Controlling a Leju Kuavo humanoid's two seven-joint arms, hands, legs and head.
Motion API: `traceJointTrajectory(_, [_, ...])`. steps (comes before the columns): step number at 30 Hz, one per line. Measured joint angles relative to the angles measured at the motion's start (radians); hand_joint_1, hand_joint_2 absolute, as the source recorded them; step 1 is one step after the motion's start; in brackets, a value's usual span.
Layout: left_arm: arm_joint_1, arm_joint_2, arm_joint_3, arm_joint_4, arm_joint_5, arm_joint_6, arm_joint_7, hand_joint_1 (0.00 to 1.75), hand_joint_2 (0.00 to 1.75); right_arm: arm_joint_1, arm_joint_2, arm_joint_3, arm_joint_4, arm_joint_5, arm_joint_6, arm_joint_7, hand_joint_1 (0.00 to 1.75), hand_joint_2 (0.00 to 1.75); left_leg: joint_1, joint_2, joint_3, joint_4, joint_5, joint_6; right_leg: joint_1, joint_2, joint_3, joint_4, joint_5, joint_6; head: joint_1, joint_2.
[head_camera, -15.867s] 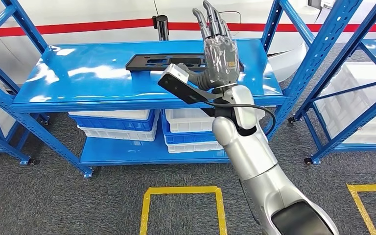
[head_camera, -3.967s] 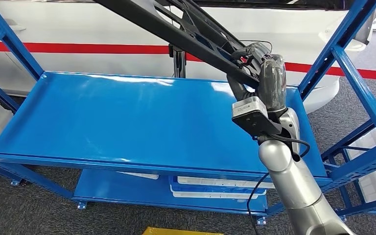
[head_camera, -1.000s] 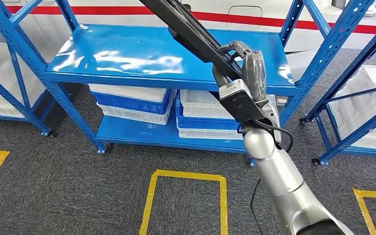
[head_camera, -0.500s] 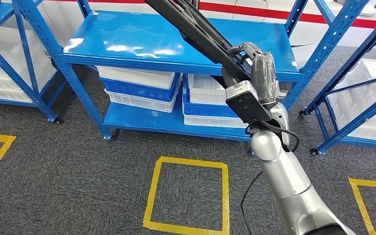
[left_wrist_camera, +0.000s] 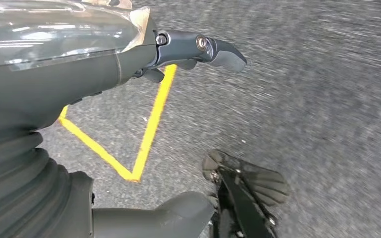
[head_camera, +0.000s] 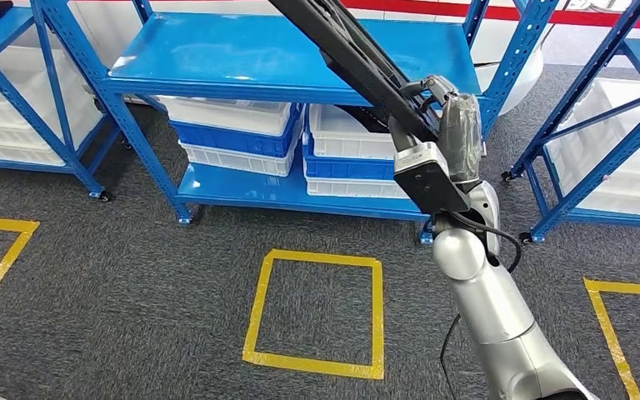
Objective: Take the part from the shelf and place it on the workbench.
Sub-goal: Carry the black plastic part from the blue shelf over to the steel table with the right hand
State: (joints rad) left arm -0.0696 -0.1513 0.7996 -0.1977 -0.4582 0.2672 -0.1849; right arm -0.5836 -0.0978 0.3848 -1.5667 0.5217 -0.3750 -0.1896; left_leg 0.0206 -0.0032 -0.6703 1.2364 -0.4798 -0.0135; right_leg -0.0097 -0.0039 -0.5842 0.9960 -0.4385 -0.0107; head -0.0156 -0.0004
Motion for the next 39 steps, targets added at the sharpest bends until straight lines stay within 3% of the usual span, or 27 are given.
traceJointTrajectory(2, [-0.003, 0.001, 0.0, -0.001, 0.001, -0.001, -0.004, 0.0, 1.75, 0.001, -0.004, -0.005, -0.006, -0.009, 0.002, -0.005, 1.75, 1.75, -0.003, -0.001, 0.108, -0.143, -0.008, 0.011, 0.004, 0.0, -0.02, 0.009, 0.013, 0.01, 0.001, 0.0])
traceJointTrajectory(3, [-0.004, 0.001, 0.0, -0.001, 0.003, -0.001, -0.008, 0.0, 1.75, 0.0, -0.006, -0.007, -0.007, -0.019, 0.004, -0.012, 1.75, 1.75, -0.006, -0.002, 0.14, -0.193, -0.02, 0.018, 0.005, -0.002, -0.025, 0.01, 0.02, 0.016, 0.001, 0.0])
traceJointTrajectory(4, [-0.005, 0.002, 0.0, -0.001, 0.006, -0.001, -0.013, 0.0, 1.75, 0.0, -0.008, -0.008, -0.006, -0.032, 0.006, -0.021, 1.75, 1.75, -0.01, -0.002, 0.152, -0.219, -0.03, 0.024, 0.006, -0.003, -0.028, 0.01, 0.028, 0.023, 0.002, 0.0])
traceJointTrajectory(6, [-0.005, 0.001, 0.001, -0.001, 0.013, 0.0, -0.024, 0.0, 1.75, -0.002, -0.009, -0.009, -0.001, -0.051, 0.01, -0.037, 1.75, 1.75, -0.013, 0.001, 0.144, -0.233, -0.014, 0.042, 0.006, -0.004, -0.035, 0.009, 0.041, 0.036, 0.002, 0.0])
traceJointTrajectory(7, [-0.006, 0.0, 0.001, 0.0, 0.016, 0.0, -0.027, 0.0, 1.75, -0.002, -0.01, -0.009, 0.002, -0.057, 0.011, -0.043, 1.75, 1.75, -0.011, 0.004, 0.137, -0.24, 0.0, 0.053, 0.007, -0.002, -0.046, 0.02, 0.029, 0.038, 0.003, 0.0])
traceJointTrajectory(8, [-0.007, 0.0, 0.002, 0.0, 0.018, 0.0, -0.03, 0.0, 1.75, -0.003, -0.01, -0.009, 0.006, -0.06, 0.012, -0.046, 1.75, 1.75, -0.009, 0.008, 0.126, -0.247, 0.016, 0.063, 0.008, 0.0, -0.061, 0.046, 0.002, 0.035, 0.006, 0.0])
traceJointTrajectory(10, [-0.009, 0.0, 0.002, 0.0, 0.019, 0.0, -0.032, 0.0, 1.75, -0.004, -0.01, -0.009, 0.012, -0.065, 0.012, -0.049, 1.75, 1.75, -0.008, 0.011, 0.096, -0.252, 0.045, 0.073, 0.005, 0.002, -0.103, 0.158, -0.087, 0.024, 0.012, 0.0])
traceJointTrajectory(11, [-0.009, 0.0, 0.002, 0.0, 0.018, 0.0, -0.032, 0.0, 1.75, -0.004, -0.01, -0.009, 0.015, -0.066, 0.012, -0.049, 1.75, 1.75, -0.008, 0.012, 0.08, -0.252, 0.058, 0.073, 0.002, 0.003, -0.119, 0.227, -0.122, 0.025, 0.014, 0.0])
traceJointTrajectory(12, [-0.009, 0.0, 0.002, 0.0, 0.018, 0.0, -0.032, 0.0, 1.75, -0.003, -0.01, -0.008, 0.018, -0.066, 0.012, -0.049, 1.75, 1.75, -0.008, 0.013, 0.062, -0.251, 0.072, 0.071, -0.001, 0.003, -0.124, 0.282, -0.138, 0.033, 0.014, 0.0])
traceJointTrajectory(14, [-0.009, -0.001, 0.002, 0.0, 0.018, 0.0, -0.032, 0.0, 1.75, -0.002, -0.01, -0.008, 0.023, -0.067, 0.012, -0.049, 1.75, 1.75, -0.006, 0.014, 0.029, -0.25, 0.098, 0.064, -0.009, 0.003, -0.086, 0.292, -0.112, 0.061, 0.015, 0.0])
traceJointTrajectory(16, [-0.009, -0.002, 0.002, 0.0, 0.018, 0.0, -0.032, 0.0, 1.75, -0.003, -0.01, -0.008, 0.025, -0.067, 0.012, -0.049, 1.75, 1.75, -0.005, 0.013, 0.001, -0.246, 0.12, 0.053, -0.016, 0.002, 0.015, 0.169, -0.078, 0.078, 0.015, 0.0])
traceJointTrajectory(18, [-0.009, -0.002, 0.002, 0.0, 0.018, 0.0, -0.032, 0.0, 1.75, -0.004, -0.008, -0.008, 0.026, -0.066, 0.012, -0.05, 1.75, 1.75, -0.006, 0.013, -0.017, -0.242, 0.141, 0.04, -0.011, 0.006, 0.103, 0.031, -0.092, 0.07, 0.015, 0.0])
traceJointTrajectory(19, [-0.008, -0.002, 0.002, 0.0, 0.018, 0.0, -0.032, 0.0, 1.75, -0.004, -0.007, -0.008, 0.026, -0.066, 0.012, -0.051, 1.75, 1.75, -0.007, 0.012, -0.022, -0.242, 0.152, 0.034, -0.006, 0.008, 0.121, -0.005, -0.101, 0.064, 0.015, 0.0])
traceJointTrajectory(20, [-0.008, -0.002, 0.003, 0.0, 0.018, 0.0, -0.033, 0.0, 1.75, -0.004, -0.006, -0.007, 0.027, -0.066, 0.012, -0.051, 1.75, 1.75, -0.008, 0.012, -0.024, -0.244, 0.162, 0.029, -0.002, 0.01, 0.118, -0.015, -0.103, 0.056, 0.014, 0.0])
traceJointTrajectory(21, [-0.006, -0.002, 0.003, 0.0, 0.018, 0.0, -0.033, 0.0, 1.75, -0.003, -0.005, -0.007, 0.029, -0.066, 0.012, -0.052, 1.75, 1.75, -0.006, 0.011, -0.027, -0.246, 0.167, 0.024, -0.008, 0.009, 0.107, -0.01, -0.095, 0.048, 0.013, 0.0])
traceJointTrajectory(22, [-0.005, -0.002, 0.004, 0.0, 0.018, 0.0, -0.033, 0.0, 1.75, -0.003, -0.004, -0.007, 0.03, -0.067, 0.012, -0.052, 1.75, 1.75, -0.004, 0.01, -0.032, -0.238, 0.154, 0.019, -0.013, 0.007, 0.102, -0.008, -0.087, 0.037, 0.011, 0.0])
traceJointTrajectory(23, [-0.004, -0.002, 0.004, 0.0, 0.018, 0.0, -0.033, 0.0, 1.75, -0.003, -0.003, -0.007, 0.031, -0.067, 0.012, -0.052, 1.75, 1.75, -0.002, 0.009, -0.041, -0.213, 0.122, 0.015, -0.017, 0.005, 0.095, -0.007, -0.077, 0.024, 0.01, 0.0])
traceJointTrajectory(25, [-0.003, -0.002, 0.004, 0.0, 0.018, 0.001, -0.033, 0.0, 1.75, -0.003, -0.002, -0.007, 0.032, -0.067, 0.013, -0.052, 1.75, 1.75, 0.001, 0.006, -0.076, -0.093, 0.015, 0.007, -0.017, 0.001, 0.077, -0.006, -0.054, 0.006, 0.008, 0.0])
traceJointTrajectory(26, [-0.002, -0.002, 0.004, 0.0, 0.018, 0.001, -0.033, 0.0, 1.75, -0.003, -0.002, -0.007, 0.033, -0.067, 0.013, -0.052, 1.75, 1.75, 0.001, 0.005, -0.095, -0.016, -0.03, 0.004, -0.014, 0.0, 0.064, -0.005, -0.043, 0.002, 0.008, 0.0])
traceJointTrajectory(27, [-0.002, -0.002, 0.004, 0.0, 0.018, 0.001, -0.033, 0.0, 1.75, -0.003, -0.002, -0.006, 0.034, -0.067, 0.013, -0.052, 1.75, 1.75, 0.001, 0.004, -0.106, 0.049, -0.057, 0.003, -0.011, 0.0, 0.051, -0.003, -0.033, 0.002, 0.008, 0.0])
traceJointTrajectory(28, [-0.002, -0.002, 0.004, 0.0, 0.018, 0.001, -0.033, 0.0, 1.75, -0.003, -0.002, -0.006, 0.035, -0.067, 0.013, -0.052, 1.75, 1.75, 0.001, 0.004, -0.102, 0.08, -0.06, 0.003, -0.009, 0.0, 0.037, -0.002, -0.024, 0.002, 0.008, 0.0])
traceJointTrajectory(29, [-0.002, -0.002, 0.004, 0.0, 0.018, 0.001, -0.033, 0.0, 1.75, -0.002, -0.002, -0.006, 0.036, -0.067, 0.013, -0.052, 1.75, 1.75, 0.001, 0.004, -0.079, 0.073, -0.047, 0.005, -0.007, 0.0, 0.025, 0.0, -0.016, 0.004, 0.008, 0.0])
traceJointTrajectory(30, [-0.002, -0.002, 0.004, 0.0, 0.018, 0.001, -0.033, 0.0, 1.75, -0.002, -0.002, -0.006, 0.036, -0.067, 0.013, -0.052, 1.75, 1.75, 0.001, 0.004, -0.035, 0.026, -0.025, 0.009, -0.007, 0.001, 0.014, 0.002, -0.008, 0.007, 0.008, 0.0])
traceJointTrajectory(32, [-0.003, -0.001, 0.004, 0.0, 0.017, 0.001, -0.033, 0.0, 1.75, -0.003, -0.002, -0.006, 0.036, -0.067, 0.012, -0.053, 1.75, 1.75, -0.001, -0.001, 0.073, -0.121, -0.001, 0.019, -0.004, 0.001, -0.003, 0.007, 0.004, 0.014, 0.008, 0.0])
traceJointTrajectory(34, [-0.003, -0.001, 0.004, 0.0, 0.015, 0.0, -0.034, 0.0, 1.75, -0.002, -0.003, -0.006, 0.036, -0.07, 0.012, -0.053, 1.75, 1.75, -0.006, -0.006, 0.131, -0.213, -0.005, 0.027, -0.001, 0.001, -0.012, 0.008, 0.015, 0.028, 0.009, 0.0])
traceJointTrajectory(37, [-0.002, 0.0, 0.004, 0.0, 0.014, 0.001, -0.036, 0.0, 1.75, -0.001, -0.005, -0.006, 0.037, -0.081, 0.012, -0.053, 1.75, 1.75, -0.013, -0.005, 0.131, -0.231, 0.004, 0.039, -0.001, 0.001, -0.017, 0.005, 0.029, 0.048, 0.009, 0.0])
traceJointTrajectory(39, [-0.002, -0.001, 0.004, 0.0, 0.014, 0.005, -0.036, 0.0, 1.75, 0.003, -0.009, -0.008, 0.037, -0.095, 0.012, -0.054, 1.75, 1.75, -0.011, 0.002, 0.121, -0.244, 0.025, 0.055, 0.001, 0.003, -0.036, 0.03, 0.005, 0.049, 0.011, 0.0])
